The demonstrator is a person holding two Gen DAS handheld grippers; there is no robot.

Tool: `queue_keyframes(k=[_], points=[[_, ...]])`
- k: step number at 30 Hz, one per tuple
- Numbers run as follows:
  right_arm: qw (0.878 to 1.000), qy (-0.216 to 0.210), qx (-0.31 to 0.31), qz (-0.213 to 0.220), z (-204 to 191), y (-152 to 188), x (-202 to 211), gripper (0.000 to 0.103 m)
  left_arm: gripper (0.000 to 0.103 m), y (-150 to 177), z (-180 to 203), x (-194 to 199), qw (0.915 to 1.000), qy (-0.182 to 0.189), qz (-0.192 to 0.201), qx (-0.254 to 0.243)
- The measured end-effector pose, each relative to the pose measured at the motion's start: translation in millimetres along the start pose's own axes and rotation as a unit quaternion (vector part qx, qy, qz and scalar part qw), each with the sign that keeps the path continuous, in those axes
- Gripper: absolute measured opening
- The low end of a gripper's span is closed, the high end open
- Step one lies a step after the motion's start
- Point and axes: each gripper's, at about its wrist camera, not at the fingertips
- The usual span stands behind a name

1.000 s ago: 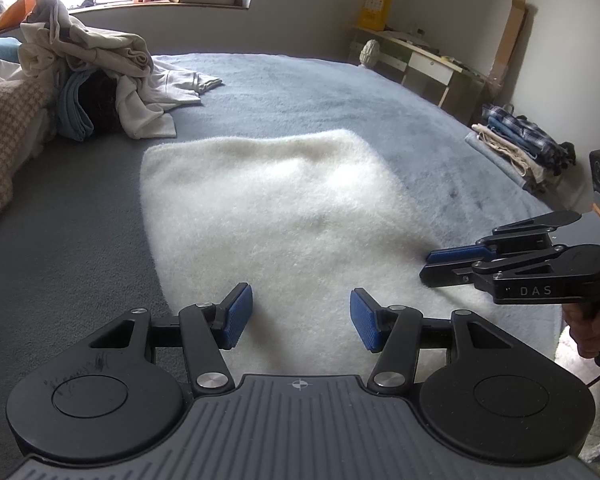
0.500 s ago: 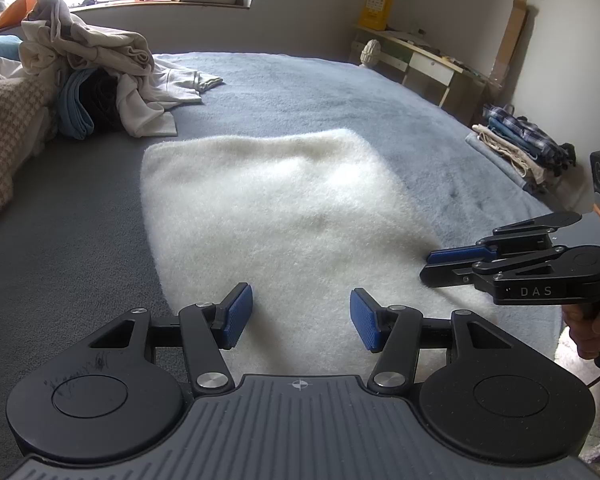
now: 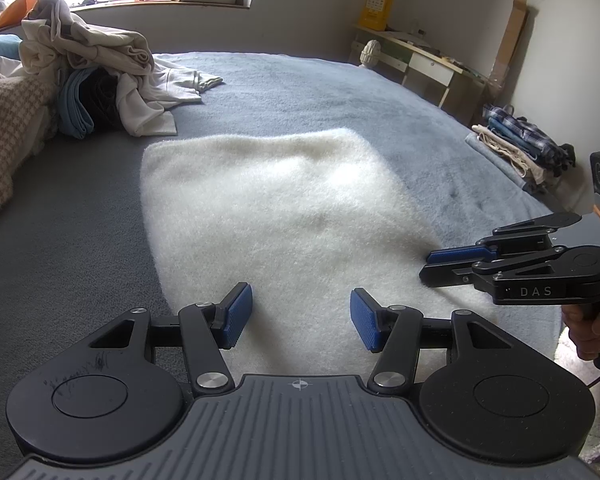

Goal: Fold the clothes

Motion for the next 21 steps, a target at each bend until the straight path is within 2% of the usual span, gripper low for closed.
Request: queue_keyframes(k=[6, 13, 19, 21], points=[[1.0, 0.0, 0.007, 0.001, -2.2, -2.9, 2.1, 0.018, 0.055, 0.4, -1.5, 0.4, 1.0, 0.002, 0.002, 0.006], [0.998, -0.024, 0.04, 0.049, -14.3, -24.2, 23.2, 0.018, 0.055, 0.1, -4.3, 0.7, 0.9998, 0.007, 0.002, 0.016], [0.997, -0.034, 0.064, 0.035, -27.1, -31.5, -13.5, 0.018, 0.055, 2.4, -8.9, 1.5, 0.9994, 0.016, 0.007, 0.029], [0.997, -0.01, 0.079, 0.017, -22.3, -24.0, -24.4, 0.016, 0.055, 3.6, -9.8, 2.0, 0.9991, 0.025, 0.012, 0.034]])
Point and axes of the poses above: each gripper's, at about its wrist camera, not at the fingertips, and x roughly against the way its jaws point, z to its right, y to its underside, and after that the axes turned 9 degrees about z, right-handed
